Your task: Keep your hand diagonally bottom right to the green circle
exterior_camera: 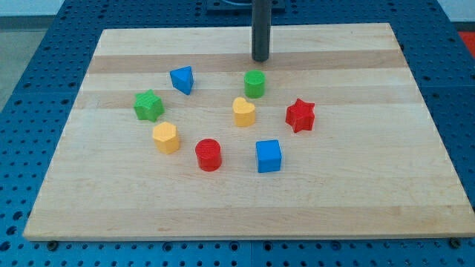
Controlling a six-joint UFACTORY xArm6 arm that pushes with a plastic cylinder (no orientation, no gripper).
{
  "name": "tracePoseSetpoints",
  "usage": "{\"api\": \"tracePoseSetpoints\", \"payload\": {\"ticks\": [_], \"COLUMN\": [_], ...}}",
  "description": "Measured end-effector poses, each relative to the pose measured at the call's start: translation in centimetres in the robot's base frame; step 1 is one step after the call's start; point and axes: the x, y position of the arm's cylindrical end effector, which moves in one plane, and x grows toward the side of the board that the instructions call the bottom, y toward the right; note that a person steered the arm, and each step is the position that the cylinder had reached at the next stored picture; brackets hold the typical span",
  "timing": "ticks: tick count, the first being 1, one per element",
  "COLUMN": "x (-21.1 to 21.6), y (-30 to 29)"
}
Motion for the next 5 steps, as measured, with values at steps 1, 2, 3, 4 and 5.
{"api": "tracePoseSetpoints", "payload": {"ticks": [1, 2, 3, 4, 5], "x": [0.0, 0.0, 0.2, 1.8, 4.3], "y": [0.0, -0.1, -0.3, 2.9, 7.7]}}
